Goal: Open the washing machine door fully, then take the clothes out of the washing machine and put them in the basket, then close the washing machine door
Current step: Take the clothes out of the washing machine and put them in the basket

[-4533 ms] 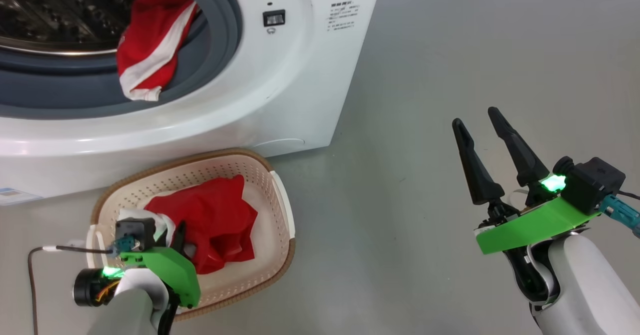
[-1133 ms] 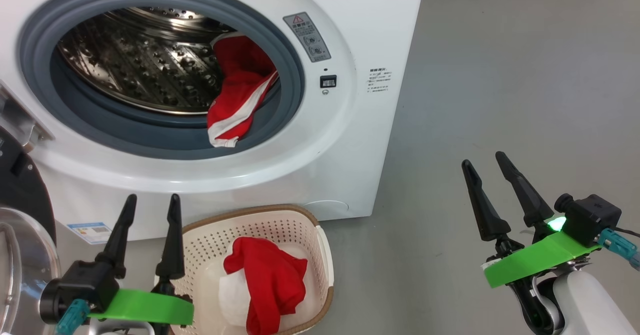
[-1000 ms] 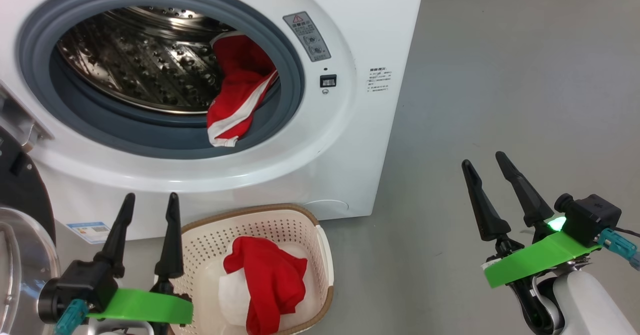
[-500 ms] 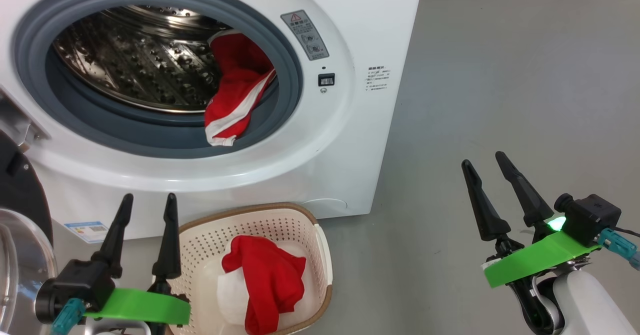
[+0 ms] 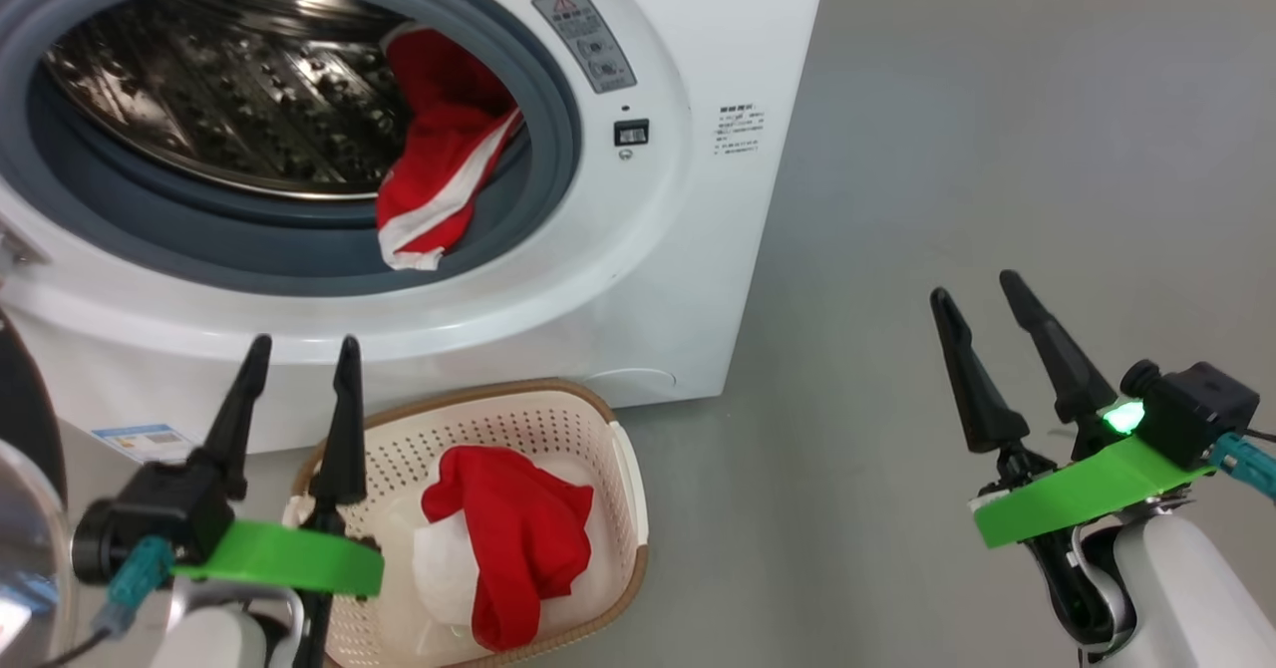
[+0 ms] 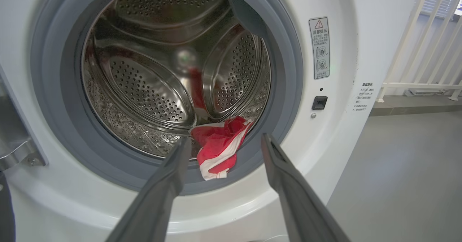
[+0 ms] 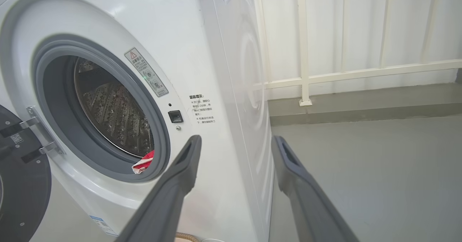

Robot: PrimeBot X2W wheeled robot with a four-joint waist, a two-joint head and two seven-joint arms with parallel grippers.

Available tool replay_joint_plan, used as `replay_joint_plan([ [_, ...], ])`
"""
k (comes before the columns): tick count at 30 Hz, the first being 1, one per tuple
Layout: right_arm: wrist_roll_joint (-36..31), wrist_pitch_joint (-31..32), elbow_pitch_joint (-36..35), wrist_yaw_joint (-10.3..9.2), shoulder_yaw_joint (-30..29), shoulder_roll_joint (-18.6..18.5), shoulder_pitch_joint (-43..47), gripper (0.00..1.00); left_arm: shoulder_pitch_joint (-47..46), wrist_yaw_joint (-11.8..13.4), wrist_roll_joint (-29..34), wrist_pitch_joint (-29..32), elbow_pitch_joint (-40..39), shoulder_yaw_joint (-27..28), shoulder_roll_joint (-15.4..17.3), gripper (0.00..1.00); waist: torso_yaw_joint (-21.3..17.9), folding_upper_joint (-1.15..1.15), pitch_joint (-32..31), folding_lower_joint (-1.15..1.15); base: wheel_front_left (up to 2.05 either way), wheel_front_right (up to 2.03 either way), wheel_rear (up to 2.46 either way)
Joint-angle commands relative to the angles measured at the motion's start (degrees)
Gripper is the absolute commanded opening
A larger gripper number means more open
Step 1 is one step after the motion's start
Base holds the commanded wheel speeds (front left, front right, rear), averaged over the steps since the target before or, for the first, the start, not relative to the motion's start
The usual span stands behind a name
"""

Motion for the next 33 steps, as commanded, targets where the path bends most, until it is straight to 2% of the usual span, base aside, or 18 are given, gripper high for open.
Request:
replay_joint_plan([
  [1, -0.5, -0.3, -1.6, 0.09, 0.5, -0.3, -1.2, 1.00, -2.4, 0.2, 0.4, 0.2, -0.8, 1.8, 1.5, 1.00, -0.6, 0.00, 0.9, 0.00, 0.00, 0.00, 0.00],
  [14, -1.2, -0.3, -3.5, 0.09, -0.8, 0.6, -3.5, 1.00, -16.1, -1.9, -0.6, 2.3, 9.6, 1.6, 2.4, 1.00, -3.1, 0.00, 8.3, 0.00, 0.00, 0.00, 0.00],
  [25, -1.1, -0.3, -4.9, 0.09, -1.3, 1.4, -5.0, 1.00, -30.6, -3.5, -0.6, 2.9, 22.7, 1.5, 4.1, 1.00, -5.4, 0.00, 13.3, 0.00, 0.00, 0.00, 0.00],
  [33, -1.3, -0.3, -5.4, 0.09, -1.1, 2.1, -6.1, 1.00, -41.6, -5.1, -2.3, 6.9, 33.1, 1.5, 5.0, 1.00, -7.2, 0.00, 16.1, 0.00, 0.00, 0.00, 0.00],
])
